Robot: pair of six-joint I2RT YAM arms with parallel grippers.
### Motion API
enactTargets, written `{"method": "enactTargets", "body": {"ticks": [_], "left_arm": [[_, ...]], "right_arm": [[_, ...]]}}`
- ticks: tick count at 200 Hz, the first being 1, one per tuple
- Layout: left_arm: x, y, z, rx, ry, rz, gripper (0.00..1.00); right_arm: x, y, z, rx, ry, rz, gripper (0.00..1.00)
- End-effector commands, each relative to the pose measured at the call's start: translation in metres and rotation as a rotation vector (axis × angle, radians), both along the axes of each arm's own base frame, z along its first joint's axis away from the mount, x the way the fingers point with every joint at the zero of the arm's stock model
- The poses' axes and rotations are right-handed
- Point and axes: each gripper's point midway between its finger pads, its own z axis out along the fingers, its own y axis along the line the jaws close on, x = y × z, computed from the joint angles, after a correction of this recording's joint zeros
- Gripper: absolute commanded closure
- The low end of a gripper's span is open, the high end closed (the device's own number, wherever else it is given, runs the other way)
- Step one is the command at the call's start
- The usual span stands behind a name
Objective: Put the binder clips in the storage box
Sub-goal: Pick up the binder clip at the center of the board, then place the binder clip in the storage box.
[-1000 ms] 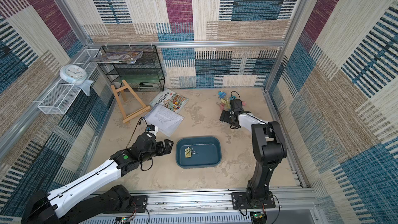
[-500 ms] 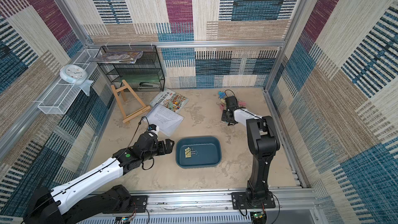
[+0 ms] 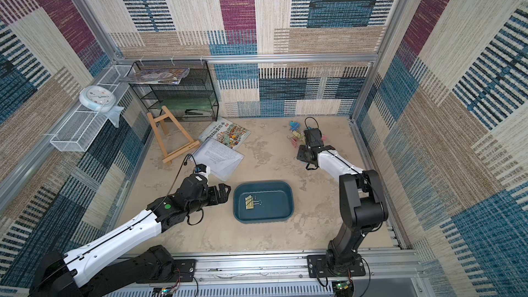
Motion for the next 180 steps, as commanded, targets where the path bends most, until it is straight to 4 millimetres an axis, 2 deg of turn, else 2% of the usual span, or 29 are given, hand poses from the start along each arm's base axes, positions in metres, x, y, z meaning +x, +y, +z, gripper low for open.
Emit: {"method": "enactTargets", "body": {"ticks": [1,18,28,62,88,114,137,169,180], "left_arm": [[0.002,0.007,0.005,0.016,-0.019,0.029,0.01],[0.003,0.014,0.006,0.026,-0.035,0.062,0.01],[0.003,0.017,0.007,0.024,-0.047,0.08,0.01],[0.004,0.02,0.012,-0.008,-0.074,0.107,0.01],[0.004,0.018,0.014,-0.028,-0.078,0.108,0.01],[0.002,0.019,0.014,-0.037,-0.079,0.111,0.01],[0.002,0.018,0.012,-0.044,-0.076,0.112,0.01],[0.002,0.017,0.012,-0.05,-0.069,0.108,0.01],[0.001,0.017,0.012,-0.05,-0.067,0.107,0.01]], "right_arm": [[-0.017,0.026,0.039,0.164,-0.089,0.071,0.73],[-0.046,0.056,0.069,0.316,-0.154,0.179,0.74],[-0.064,0.068,0.08,0.373,-0.17,0.202,0.74],[-0.122,0.119,0.089,0.541,-0.135,0.282,0.75],[-0.16,0.154,0.081,0.652,-0.073,0.317,0.76],[-0.186,0.18,0.071,0.713,-0.029,0.339,0.76],[-0.201,0.204,0.051,0.719,0.037,0.357,0.76],[-0.208,0.225,0.017,0.769,0.107,0.294,0.75],[-0.209,0.236,0.012,0.803,0.112,0.29,0.75]]}}
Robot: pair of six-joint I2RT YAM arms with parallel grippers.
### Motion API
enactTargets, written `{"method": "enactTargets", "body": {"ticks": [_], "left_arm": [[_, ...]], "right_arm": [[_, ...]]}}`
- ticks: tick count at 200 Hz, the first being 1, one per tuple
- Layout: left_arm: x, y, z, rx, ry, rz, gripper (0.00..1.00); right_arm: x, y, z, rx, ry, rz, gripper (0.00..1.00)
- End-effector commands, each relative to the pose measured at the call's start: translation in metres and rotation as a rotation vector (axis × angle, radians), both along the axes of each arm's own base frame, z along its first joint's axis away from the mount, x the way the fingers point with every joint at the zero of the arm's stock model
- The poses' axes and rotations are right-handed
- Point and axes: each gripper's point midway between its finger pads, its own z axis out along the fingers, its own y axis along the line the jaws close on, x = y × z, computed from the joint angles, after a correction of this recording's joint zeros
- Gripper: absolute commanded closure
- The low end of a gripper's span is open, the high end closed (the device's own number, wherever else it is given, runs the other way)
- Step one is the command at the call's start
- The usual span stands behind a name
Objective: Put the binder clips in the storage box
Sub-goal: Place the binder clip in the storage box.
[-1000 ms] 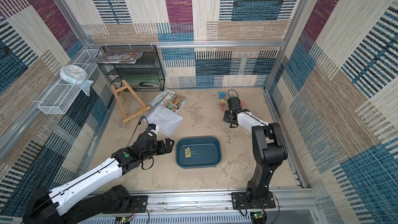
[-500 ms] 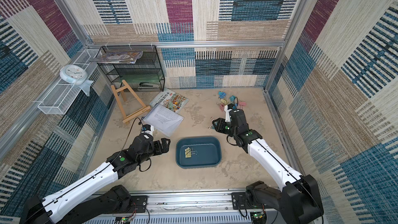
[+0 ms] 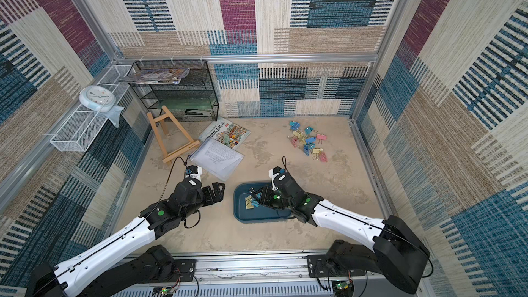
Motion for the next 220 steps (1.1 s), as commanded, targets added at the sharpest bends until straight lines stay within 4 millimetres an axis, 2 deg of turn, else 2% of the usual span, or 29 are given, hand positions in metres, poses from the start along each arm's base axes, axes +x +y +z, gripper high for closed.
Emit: {"method": "enactTargets", "body": {"ticks": [1,26,78,108,130,148,161,182,197,220], "left_arm": [[0.001,-0.002,0.003,-0.02,-0.006,-0.002,0.01],[-0.001,-0.001,0.002,-0.019,-0.003,-0.001,0.01],[-0.002,0.0,-0.001,-0.013,0.001,-0.004,0.01],[-0.002,0.001,-0.002,-0.006,0.001,-0.003,0.01],[-0.003,0.001,-0.003,-0.004,0.004,-0.003,0.01],[-0.002,0.001,-0.002,-0.003,0.0,-0.004,0.01],[-0.001,0.001,0.0,-0.001,-0.008,-0.005,0.01],[0.0,0.001,0.004,0.006,-0.018,-0.006,0.01],[0.001,0.0,0.007,0.006,-0.025,-0.009,0.01],[0.002,-0.001,0.011,0.008,-0.033,-0.015,0.01]], "right_arm": [[0.008,0.02,0.003,0.117,0.021,-0.072,0.75],[0.003,0.035,-0.02,0.082,0.062,-0.064,0.74],[0.003,0.044,-0.054,0.017,0.108,-0.066,0.68],[-0.001,0.046,-0.063,-0.014,0.119,-0.062,0.61],[-0.003,0.043,-0.063,-0.036,0.112,-0.06,0.49],[-0.002,0.037,-0.057,-0.067,0.081,-0.055,0.35],[0.001,0.033,-0.044,-0.075,0.029,-0.053,0.28],[0.006,0.011,-0.027,-0.145,-0.036,-0.107,0.19],[0.017,-0.006,-0.004,-0.175,-0.128,-0.174,0.15],[0.046,-0.041,0.041,-0.245,-0.33,-0.275,0.13]]}}
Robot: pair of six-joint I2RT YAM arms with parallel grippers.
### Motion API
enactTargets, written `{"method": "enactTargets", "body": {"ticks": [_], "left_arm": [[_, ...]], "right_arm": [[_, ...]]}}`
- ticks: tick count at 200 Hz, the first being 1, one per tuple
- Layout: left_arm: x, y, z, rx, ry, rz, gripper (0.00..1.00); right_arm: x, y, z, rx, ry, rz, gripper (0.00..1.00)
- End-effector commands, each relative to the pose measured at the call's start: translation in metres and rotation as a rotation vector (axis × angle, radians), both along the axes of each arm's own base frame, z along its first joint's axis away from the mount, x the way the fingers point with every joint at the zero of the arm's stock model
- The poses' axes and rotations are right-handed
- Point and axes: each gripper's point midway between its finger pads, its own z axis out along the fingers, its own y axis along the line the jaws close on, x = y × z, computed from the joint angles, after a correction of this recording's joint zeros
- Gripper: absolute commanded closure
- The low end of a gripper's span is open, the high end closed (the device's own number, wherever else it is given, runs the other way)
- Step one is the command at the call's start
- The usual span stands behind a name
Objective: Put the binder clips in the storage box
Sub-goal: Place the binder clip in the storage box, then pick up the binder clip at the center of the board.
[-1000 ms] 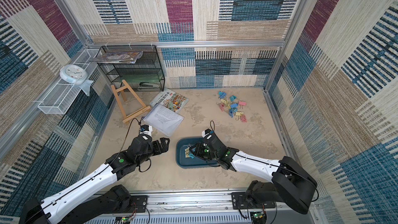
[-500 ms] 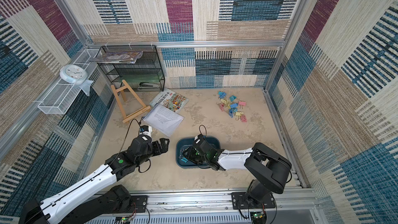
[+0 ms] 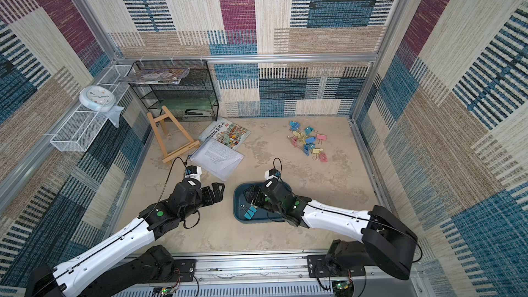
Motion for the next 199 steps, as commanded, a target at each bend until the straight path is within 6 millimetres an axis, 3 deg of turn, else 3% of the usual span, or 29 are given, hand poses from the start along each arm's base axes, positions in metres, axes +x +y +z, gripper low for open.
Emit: {"method": "enactTargets", "body": {"ticks": [1,18,39,57,71,90,138,199], "left_arm": [[0.002,-0.001,0.006,0.009,-0.02,-0.013,0.01],[0.003,-0.003,0.008,0.012,-0.026,-0.021,0.01],[0.004,-0.004,0.008,0.014,-0.025,-0.029,0.01],[0.004,-0.006,0.007,0.01,-0.017,-0.036,0.01],[0.003,-0.01,0.007,-0.001,-0.011,-0.05,0.01],[0.002,-0.011,0.005,-0.007,-0.004,-0.056,0.01],[0.0,-0.015,0.004,0.02,0.02,-0.095,0.01],[0.0,-0.022,-0.006,0.046,0.044,-0.143,0.01]], "right_arm": [[0.031,-0.045,0.025,-0.18,-0.19,-0.124,0.13],[0.068,-0.075,0.05,-0.246,-0.264,-0.158,0.14],[0.118,-0.103,0.056,-0.269,-0.217,-0.141,0.15],[0.159,-0.123,0.048,-0.35,-0.167,-0.163,0.15],[0.19,-0.143,0.031,-0.478,-0.111,-0.207,0.15],[0.219,-0.174,0.011,-0.652,-0.048,-0.282,0.14],[0.257,-0.203,-0.029,-0.699,0.027,-0.271,0.09],[0.271,-0.218,-0.049,-0.763,0.083,-0.236,0.09]]}}
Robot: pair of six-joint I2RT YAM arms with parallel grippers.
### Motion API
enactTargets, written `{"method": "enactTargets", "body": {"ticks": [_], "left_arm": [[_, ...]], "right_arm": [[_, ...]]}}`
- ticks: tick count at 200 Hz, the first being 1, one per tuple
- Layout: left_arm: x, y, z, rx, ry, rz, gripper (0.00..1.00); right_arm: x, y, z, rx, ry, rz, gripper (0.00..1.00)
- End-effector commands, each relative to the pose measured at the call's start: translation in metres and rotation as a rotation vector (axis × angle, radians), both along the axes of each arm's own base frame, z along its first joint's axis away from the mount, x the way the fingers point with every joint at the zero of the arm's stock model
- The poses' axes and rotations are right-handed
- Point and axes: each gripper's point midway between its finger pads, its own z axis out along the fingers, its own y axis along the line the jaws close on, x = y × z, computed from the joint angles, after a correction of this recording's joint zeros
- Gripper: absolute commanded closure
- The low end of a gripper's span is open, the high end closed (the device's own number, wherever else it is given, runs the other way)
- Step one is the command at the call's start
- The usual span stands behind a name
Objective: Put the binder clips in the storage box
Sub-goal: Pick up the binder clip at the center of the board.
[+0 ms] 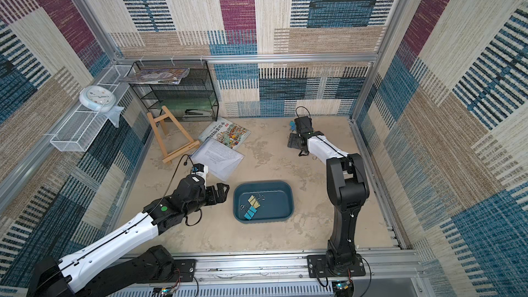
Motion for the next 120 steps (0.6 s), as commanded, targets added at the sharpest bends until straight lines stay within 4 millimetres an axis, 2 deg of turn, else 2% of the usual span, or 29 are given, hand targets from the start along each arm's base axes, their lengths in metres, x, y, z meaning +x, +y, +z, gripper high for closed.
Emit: {"method": "enactTargets", "body": {"ticks": [1,49,94,120], "left_arm": [[0.0,-0.006,0.0,0.011,0.003,-0.04,0.01],[0.001,-0.008,-0.003,0.027,0.014,-0.053,0.01],[0.0,-0.007,-0.008,0.02,0.024,-0.043,0.01],[0.002,-0.008,-0.007,0.02,0.022,-0.043,0.01]], "right_arm": [[-0.003,-0.005,-0.006,-0.028,0.036,0.018,0.09],[-0.002,-0.016,-0.027,-0.057,0.077,0.001,0.09],[0.001,-0.024,-0.046,-0.097,0.122,0.007,0.17],[0.002,-0.024,-0.05,-0.104,0.124,0.022,0.23]]}}
